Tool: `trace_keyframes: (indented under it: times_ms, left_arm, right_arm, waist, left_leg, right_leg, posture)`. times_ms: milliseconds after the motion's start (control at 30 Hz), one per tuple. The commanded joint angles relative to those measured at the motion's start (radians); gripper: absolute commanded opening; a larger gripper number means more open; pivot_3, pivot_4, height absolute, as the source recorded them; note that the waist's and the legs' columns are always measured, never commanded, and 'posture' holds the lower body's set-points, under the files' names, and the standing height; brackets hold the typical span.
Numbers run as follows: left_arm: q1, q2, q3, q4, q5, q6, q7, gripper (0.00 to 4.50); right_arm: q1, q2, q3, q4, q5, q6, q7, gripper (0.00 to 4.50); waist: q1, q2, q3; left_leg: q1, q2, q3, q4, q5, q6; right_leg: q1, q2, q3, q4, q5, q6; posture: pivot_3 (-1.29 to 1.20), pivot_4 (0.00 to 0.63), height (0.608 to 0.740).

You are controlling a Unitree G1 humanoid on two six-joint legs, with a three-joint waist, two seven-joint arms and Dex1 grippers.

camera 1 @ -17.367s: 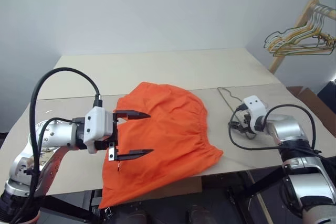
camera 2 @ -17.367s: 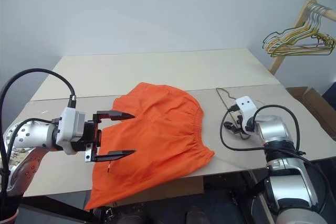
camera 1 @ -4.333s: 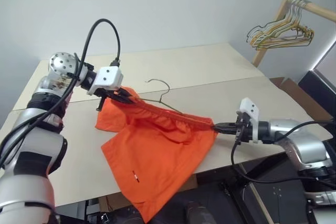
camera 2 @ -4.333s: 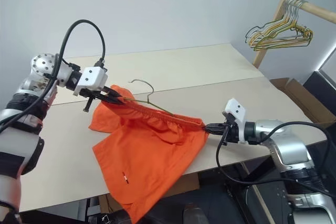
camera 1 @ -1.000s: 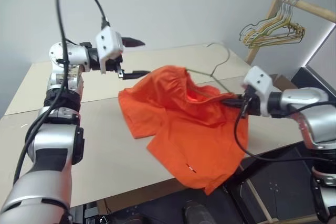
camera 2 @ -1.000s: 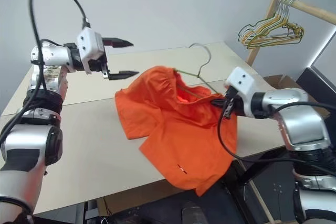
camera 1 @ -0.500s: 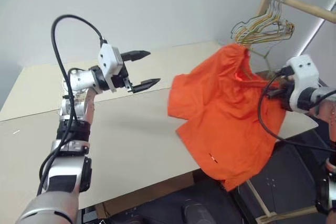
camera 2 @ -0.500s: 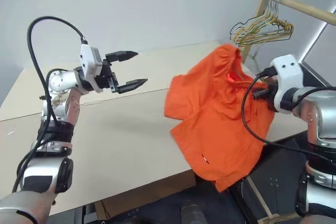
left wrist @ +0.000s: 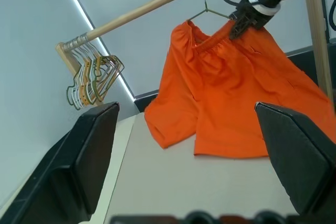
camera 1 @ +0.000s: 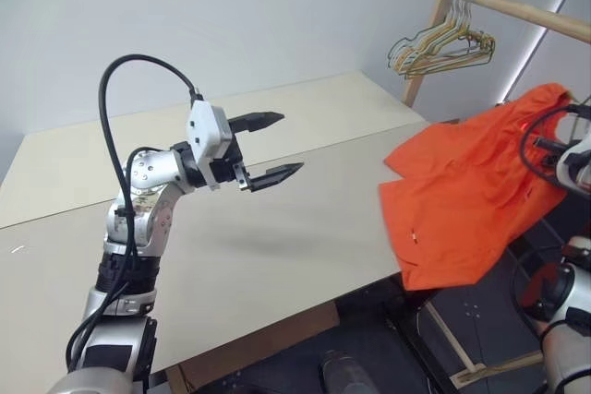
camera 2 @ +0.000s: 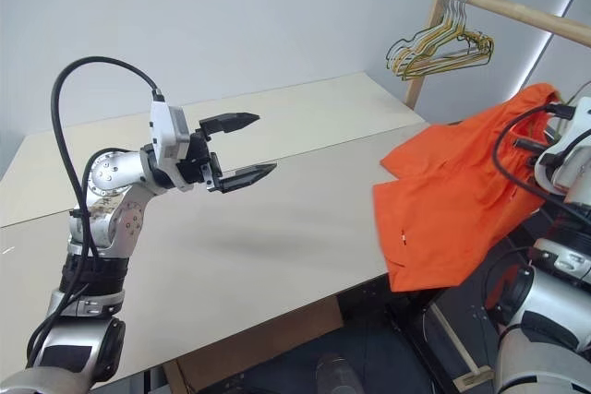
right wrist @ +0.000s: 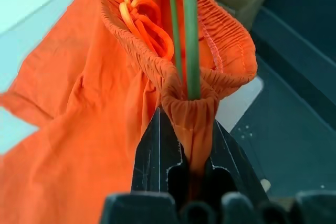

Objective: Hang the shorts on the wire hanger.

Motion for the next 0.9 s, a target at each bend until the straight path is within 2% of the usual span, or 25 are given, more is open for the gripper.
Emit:
trace_keyframes:
  times_ms: [33, 333, 633, 900]
  left_arm:
    - [0.006, 0.019, 0.014, -0.056, -0.024, 0.017, 0.018, 4.49]
    - [0.036, 0.035, 0.009, -0.085, -0.022, 0.014, 0.023, 4.49]
    - [0.027, 0.027, -0.010, -0.075, -0.024, 0.008, 0.012, 4.49]
    - [0.033, 0.001, -0.004, -0.085, -0.068, -0.019, -0.010, 4.49]
  right_arm:
    - [-0.092, -0.043, -0.035, 0.117, 0.003, -0.125, -0.053, 0.00]
    - [-0.239, -0.143, -0.074, 0.421, 0.036, -0.313, -0.149, 0.00]
    - [-0.320, -0.224, -0.113, 0.546, 0.118, -0.286, -0.155, 0.00]
    - [-0.351, -0.304, -0.107, 0.691, 0.153, -0.324, -0.160, 0.00]
  waist:
    - [-0.001, 0.000, 0.000]
    - [0.004, 0.001, 0.001]
    - [-0.002, 0.003, 0.002]
    - [-0.002, 0.004, 0.003]
  left_leg:
    - [0.002, 0.000, 0.000, -0.001, 0.000, 0.000]
    - [0.007, -0.001, 0.001, -0.001, -0.003, 0.004]
    - [0.012, -0.001, 0.004, -0.002, -0.004, 0.006]
    - [0.015, -0.001, 0.005, -0.002, -0.007, 0.010]
  right_leg:
    - [0.002, 0.000, 0.000, -0.001, 0.000, 0.000]
    - [0.009, -0.002, 0.001, -0.004, -0.002, 0.004]
    - [0.012, -0.002, 0.004, -0.005, -0.003, 0.004]
    - [0.022, -0.001, 0.005, -0.017, -0.002, 0.007]
  posture:
    - [-0.26, 0.000, 0.740]
    - [-0.26, 0.000, 0.740]
    - [-0.28, 0.000, 0.740]
    - [-0.29, 0.000, 0.740]
